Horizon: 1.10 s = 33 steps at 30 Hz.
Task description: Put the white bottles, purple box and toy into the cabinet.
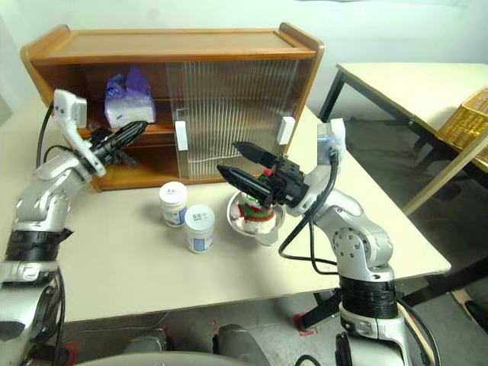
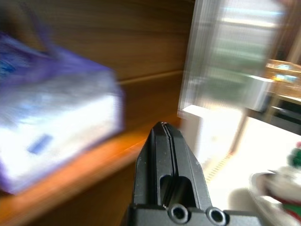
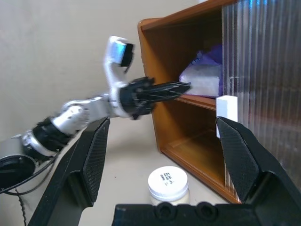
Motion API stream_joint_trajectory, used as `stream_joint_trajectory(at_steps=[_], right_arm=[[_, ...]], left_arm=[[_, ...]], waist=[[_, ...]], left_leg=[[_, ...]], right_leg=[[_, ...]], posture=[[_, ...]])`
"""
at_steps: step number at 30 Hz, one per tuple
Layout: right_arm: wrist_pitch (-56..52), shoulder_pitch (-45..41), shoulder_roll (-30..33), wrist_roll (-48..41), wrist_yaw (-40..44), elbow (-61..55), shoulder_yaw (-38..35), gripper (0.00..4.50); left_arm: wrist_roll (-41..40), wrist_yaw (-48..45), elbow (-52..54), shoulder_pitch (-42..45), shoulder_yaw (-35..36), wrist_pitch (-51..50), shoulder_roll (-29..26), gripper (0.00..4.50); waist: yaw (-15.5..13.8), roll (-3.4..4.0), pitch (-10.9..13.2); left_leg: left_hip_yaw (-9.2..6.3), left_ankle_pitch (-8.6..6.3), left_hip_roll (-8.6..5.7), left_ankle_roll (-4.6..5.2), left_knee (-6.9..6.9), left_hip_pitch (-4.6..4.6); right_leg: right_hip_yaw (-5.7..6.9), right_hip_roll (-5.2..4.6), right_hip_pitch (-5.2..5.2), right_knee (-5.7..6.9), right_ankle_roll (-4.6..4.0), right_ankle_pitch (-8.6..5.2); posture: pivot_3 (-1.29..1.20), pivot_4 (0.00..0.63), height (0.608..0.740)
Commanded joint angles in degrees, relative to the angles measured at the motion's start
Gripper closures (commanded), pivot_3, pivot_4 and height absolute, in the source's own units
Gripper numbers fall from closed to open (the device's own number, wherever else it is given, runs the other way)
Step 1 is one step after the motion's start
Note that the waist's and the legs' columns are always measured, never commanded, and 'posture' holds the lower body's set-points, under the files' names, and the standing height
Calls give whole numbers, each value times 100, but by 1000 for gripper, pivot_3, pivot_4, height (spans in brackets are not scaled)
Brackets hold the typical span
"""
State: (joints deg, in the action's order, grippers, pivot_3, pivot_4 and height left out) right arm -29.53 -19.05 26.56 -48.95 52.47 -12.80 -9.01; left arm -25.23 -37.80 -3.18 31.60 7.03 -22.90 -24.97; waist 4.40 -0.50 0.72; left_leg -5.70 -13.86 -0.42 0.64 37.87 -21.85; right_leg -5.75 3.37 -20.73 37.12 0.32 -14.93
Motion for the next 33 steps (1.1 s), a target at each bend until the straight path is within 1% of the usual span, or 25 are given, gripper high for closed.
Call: stream_joint_trajectory(at_steps=[1,3,6,7,8,11,12,14,16,17,22,27,33], right_arm=[[-50,-21,48,12,23,22,1,0],[-58,-53,50,14,35,54,15,0],[-71,-91,62,11,66,88,28,0],[-74,-106,67,11,78,102,29,0],[-76,-120,71,11,87,115,32,0],[-82,-162,80,17,108,146,41,0],[-86,-176,82,15,109,152,43,0],[-91,-199,93,10,119,167,40,0],[-89,-207,98,12,133,171,41,0],[-88,-209,97,12,137,169,43,0],[-103,-222,106,4,144,157,39,0],[-127,-216,144,-16,132,104,5,0],[-141,-149,193,-41,83,0,-59,0]], left_arm=[[-404,-191,712,-484,196,-524,-263,3852],[-529,-294,886,-796,297,-564,-374,3199],[-696,-682,1020,-1326,369,-499,-568,2066],[-717,-929,1023,-1526,345,-360,-633,1791],[-742,-1162,1010,-1711,321,-244,-692,1366],[-697,-1759,807,-2296,282,159,-798,276],[-662,-1899,727,-2424,275,299,-800,20],[-517,-2151,582,-2596,185,572,-845,20],[-363,-2302,423,-2684,84,810,-854,20],[-329,-2321,335,-2687,57,882,-818,20],[-116,-2390,-17,-2596,-114,1217,-739,20],[219,-2275,-427,-2286,-364,1523,-586,20],[559,-2297,-1340,-1883,-570,2045,-287,20]], waist=[[7,0,0],[4,1,0],[-3,2,1],[-8,3,2],[-15,4,1],[-23,6,1],[-25,7,1],[-43,8,0],[-51,17,-6],[-57,20,-8],[-57,28,-15],[-61,30,-17],[-4,35,-21]], left_leg=[[-2,-1,1,-1,-1,1],[-8,-1,6,-1,-2,3],[-17,-1,52,-2,1,3],[-16,-2,55,-4,0,3],[-17,-3,59,-7,0,1],[-20,-11,67,-20,-4,-8],[-21,-14,71,-25,-6,-12],[-24,-18,80,-32,-7,-27],[-25,-19,88,-33,-10,-50],[-24,-18,88,-33,-12,-59],[-17,-17,92,-31,-11,-99],[-16,-13,91,-23,-5,-100],[-12,-3,92,-8,0,-99]], right_leg=[[0,-1,0,0,-2,-1],[-2,-6,0,2,-5,-2],[-4,-20,-4,4,-15,2],[-5,-20,-6,4,-17,3],[-5,-20,-10,4,-21,4],[-7,-22,-31,8,-38,2],[-8,-23,-37,8,-44,3],[-7,-23,-54,12,-63,4],[-7,-22,-80,14,-125,37],[-7,-22,-91,15,-129,40],[-5,-21,-135,19,-134,46],[-5,-21,-131,18,-126,52],[-6,-21,-131,18,-118,72]], posture=[[-129,12,740],[-129,12,740],[-119,14,740],[-113,15,740],[-113,15,740],[-113,15,740],[-113,15,740],[-111,12,740],[-112,9,740],[-112,9,740],[-115,6,740],[-133,2,740],[-154,0,740]])
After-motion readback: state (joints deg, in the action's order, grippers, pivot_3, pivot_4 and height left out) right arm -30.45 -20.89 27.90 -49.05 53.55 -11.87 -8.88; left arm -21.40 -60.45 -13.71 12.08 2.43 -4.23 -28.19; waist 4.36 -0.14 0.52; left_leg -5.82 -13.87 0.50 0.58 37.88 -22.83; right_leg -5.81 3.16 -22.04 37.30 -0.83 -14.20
